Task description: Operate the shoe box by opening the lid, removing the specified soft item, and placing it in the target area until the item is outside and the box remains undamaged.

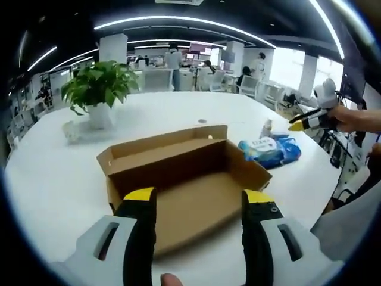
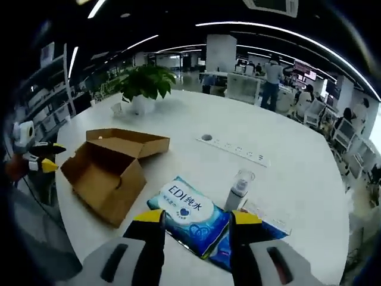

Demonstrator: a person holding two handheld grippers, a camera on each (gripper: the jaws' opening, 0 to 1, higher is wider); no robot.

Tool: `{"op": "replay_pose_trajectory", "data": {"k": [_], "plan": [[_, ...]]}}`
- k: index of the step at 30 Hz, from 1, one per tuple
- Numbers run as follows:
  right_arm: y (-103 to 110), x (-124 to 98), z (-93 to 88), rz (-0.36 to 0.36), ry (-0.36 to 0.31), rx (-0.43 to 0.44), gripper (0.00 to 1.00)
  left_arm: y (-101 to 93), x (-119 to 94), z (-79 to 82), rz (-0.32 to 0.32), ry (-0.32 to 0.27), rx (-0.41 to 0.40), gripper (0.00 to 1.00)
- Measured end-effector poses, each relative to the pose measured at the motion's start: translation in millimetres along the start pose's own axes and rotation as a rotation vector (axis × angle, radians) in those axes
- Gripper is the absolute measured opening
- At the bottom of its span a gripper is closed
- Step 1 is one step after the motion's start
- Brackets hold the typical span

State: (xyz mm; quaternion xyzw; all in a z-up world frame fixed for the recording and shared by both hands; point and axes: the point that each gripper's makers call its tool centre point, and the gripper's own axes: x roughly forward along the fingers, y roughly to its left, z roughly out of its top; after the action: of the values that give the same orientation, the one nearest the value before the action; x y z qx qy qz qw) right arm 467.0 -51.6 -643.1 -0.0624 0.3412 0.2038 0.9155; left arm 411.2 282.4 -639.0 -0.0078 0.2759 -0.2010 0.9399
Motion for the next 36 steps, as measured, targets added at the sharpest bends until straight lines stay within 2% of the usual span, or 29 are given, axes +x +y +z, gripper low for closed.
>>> {"op": "replay_pose_trajectory", "data": {"k": [3, 7, 15, 25, 31, 36], "plan": [[8.9, -7.2, -3.1, -0.016, -0.054, 0.088, 0.41, -6.2, 2.8, -3.9, -0.008, 0.016, 0.017, 0.57], [12.7, -6.8, -7.9, -0.027, -0.043, 0.052, 0.43, -14.9, 5.4, -8.2, -0.027, 0.032, 0.035, 0.57], [23.0, -23.9, -11.3, -0.042, -0.124, 0.117, 0.44, -19.0, 3.3, -8.7, -0.033, 0.035, 0.049, 0.57], [30.9, -25.4, -33.5, -0.031, -0.153, 0.183, 0.46, -18.9, 4.3, -12.1, -0.033, 0.044, 0.045, 0.57], [43.0, -31.7, -37.1, -0.03, -0.191, 0.26, 0.49, -23.4, 5.1, -16.5, -0.041, 0.058, 0.056, 0.57], [60.9, -34.2, -40.1, -0.013, -0.221, 0.312, 0.49, -26.0, 6.7, -19.7, -0.046, 0.068, 0.067, 0.57]]}}
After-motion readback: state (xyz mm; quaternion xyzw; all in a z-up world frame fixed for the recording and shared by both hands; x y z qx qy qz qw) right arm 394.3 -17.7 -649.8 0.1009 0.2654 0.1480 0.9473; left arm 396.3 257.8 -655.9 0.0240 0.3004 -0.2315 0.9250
